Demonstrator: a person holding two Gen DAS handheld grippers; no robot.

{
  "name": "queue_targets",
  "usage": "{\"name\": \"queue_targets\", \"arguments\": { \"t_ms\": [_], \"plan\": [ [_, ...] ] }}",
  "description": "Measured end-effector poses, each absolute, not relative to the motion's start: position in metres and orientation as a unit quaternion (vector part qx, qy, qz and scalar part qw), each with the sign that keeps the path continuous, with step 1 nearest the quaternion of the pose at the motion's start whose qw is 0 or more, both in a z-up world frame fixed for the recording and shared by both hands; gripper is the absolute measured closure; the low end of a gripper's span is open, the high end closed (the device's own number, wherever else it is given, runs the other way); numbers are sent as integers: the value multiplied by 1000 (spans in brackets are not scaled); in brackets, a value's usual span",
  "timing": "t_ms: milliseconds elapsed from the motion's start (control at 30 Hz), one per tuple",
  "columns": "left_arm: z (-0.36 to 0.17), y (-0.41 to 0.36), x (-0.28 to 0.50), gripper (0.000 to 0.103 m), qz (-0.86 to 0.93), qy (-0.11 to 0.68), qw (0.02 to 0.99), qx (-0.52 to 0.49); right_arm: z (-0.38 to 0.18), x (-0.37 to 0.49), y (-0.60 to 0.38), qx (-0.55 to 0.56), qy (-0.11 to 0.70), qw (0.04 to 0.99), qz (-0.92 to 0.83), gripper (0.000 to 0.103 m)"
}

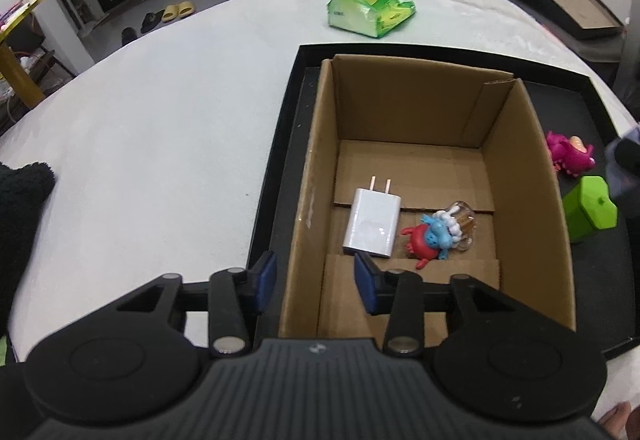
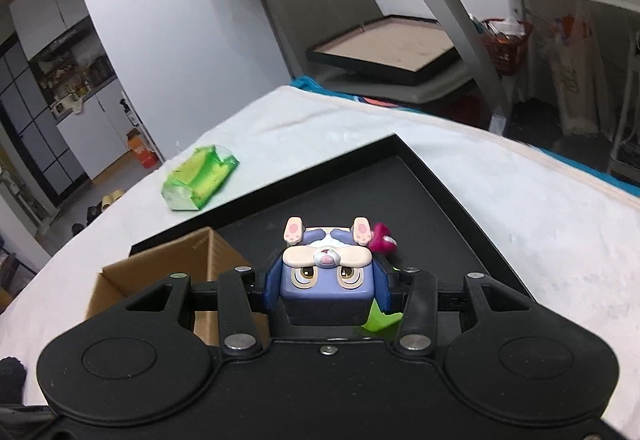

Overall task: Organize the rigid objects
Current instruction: 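Carry the purple bunny cube into the box and open the right gripper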

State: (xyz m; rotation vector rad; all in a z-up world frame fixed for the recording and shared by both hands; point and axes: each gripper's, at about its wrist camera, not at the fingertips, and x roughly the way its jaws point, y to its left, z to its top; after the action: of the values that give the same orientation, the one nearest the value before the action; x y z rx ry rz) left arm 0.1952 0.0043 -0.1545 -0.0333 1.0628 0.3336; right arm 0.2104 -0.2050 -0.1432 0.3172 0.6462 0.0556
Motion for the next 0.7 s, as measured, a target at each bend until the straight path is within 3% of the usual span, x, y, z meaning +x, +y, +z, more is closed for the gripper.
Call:
{"name": "queue_targets", "arguments": {
  "t_ms": [700],
  "plan": [
    [-151, 26, 185, 95, 121, 502, 855, -51, -122, 195, -123, 62, 281, 950, 118, 60]
  ]
}}
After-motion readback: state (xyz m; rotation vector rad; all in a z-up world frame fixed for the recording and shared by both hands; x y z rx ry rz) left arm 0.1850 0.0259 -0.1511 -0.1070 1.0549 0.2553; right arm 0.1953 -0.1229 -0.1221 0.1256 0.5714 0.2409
